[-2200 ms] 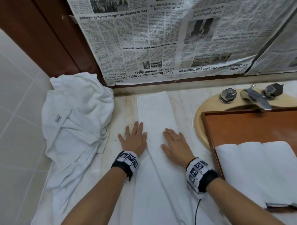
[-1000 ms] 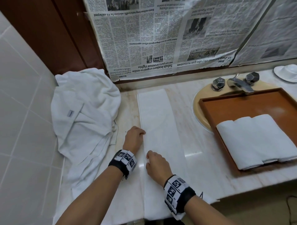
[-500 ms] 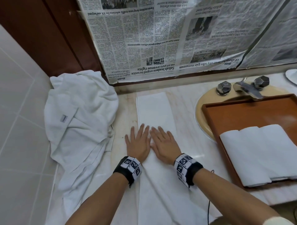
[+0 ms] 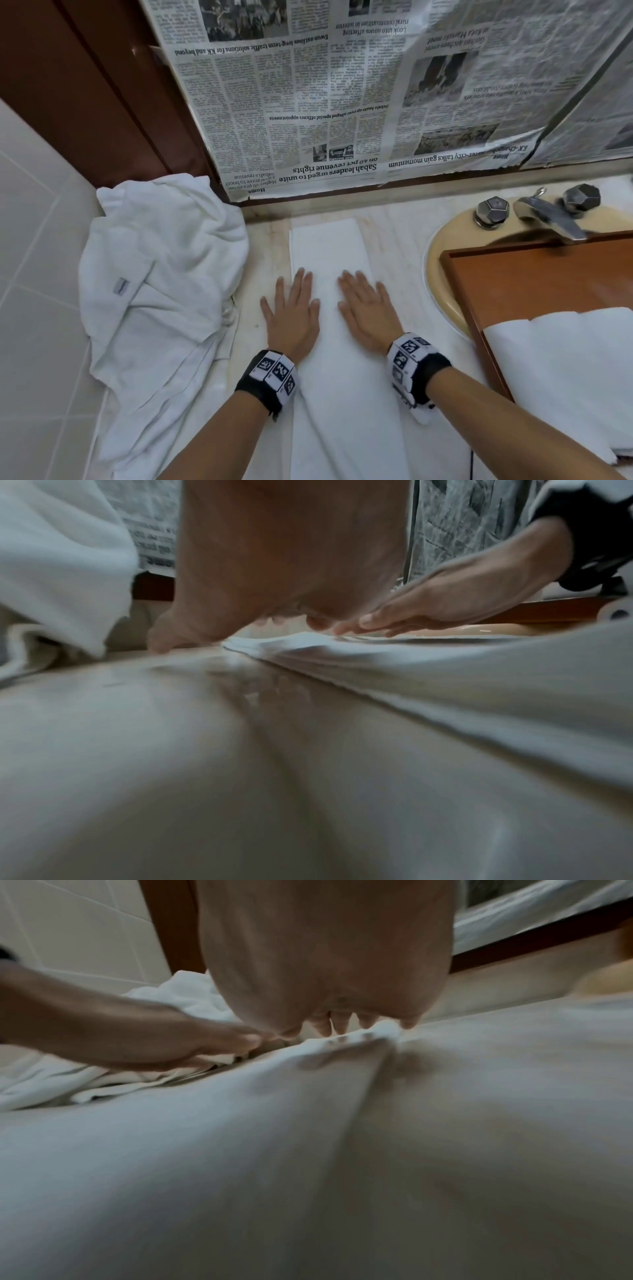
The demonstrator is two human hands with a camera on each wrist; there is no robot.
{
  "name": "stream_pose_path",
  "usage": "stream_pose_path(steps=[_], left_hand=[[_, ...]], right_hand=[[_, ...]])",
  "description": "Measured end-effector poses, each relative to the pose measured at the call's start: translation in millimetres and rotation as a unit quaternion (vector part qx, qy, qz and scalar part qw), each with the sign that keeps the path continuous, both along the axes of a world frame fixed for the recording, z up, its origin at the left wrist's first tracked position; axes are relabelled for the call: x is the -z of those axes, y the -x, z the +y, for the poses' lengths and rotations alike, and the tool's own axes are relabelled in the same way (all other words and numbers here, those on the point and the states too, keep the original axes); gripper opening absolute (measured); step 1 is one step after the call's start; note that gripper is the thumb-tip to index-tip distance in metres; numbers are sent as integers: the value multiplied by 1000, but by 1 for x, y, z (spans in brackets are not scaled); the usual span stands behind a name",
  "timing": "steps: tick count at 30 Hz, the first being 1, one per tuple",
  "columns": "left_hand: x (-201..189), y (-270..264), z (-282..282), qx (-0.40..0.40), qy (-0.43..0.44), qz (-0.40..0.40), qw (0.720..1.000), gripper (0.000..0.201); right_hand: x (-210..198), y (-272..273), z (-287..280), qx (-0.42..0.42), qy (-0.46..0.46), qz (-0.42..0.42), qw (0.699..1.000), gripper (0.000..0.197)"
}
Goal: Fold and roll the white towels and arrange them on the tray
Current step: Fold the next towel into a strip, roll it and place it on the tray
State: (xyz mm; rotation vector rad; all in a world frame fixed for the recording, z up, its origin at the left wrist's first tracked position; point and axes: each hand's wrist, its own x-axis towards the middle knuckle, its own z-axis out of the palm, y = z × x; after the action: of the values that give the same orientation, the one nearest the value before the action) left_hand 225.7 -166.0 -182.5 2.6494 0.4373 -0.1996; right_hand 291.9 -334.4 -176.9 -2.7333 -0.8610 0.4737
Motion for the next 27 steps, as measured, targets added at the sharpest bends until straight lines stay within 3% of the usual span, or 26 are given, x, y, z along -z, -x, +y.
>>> stream_pose_path(steps=[5, 8, 11, 15, 19, 27], left_hand=[[11, -32, 2, 20, -37, 37, 998, 54], [12, -31, 17, -1, -39, 50, 998, 54], [10, -27, 28, -36, -31, 49, 998, 55], [4, -52, 17, -12, -5, 22, 1000, 54], [6, -74, 18, 21, -42, 46, 998, 53], [4, -51, 41, -51, -28, 75, 995, 57]], right_hand=[[11, -29, 22, -37, 45, -5, 998, 76], [14, -58, 0, 2, 73, 13, 997, 60], [9, -72, -16, 46, 66, 13, 997, 58], [6, -65, 11, -17, 33, -13, 999, 67], [16, -70, 27, -30, 52, 0, 998, 60], [8, -87, -14, 101, 55, 17, 993, 60]])
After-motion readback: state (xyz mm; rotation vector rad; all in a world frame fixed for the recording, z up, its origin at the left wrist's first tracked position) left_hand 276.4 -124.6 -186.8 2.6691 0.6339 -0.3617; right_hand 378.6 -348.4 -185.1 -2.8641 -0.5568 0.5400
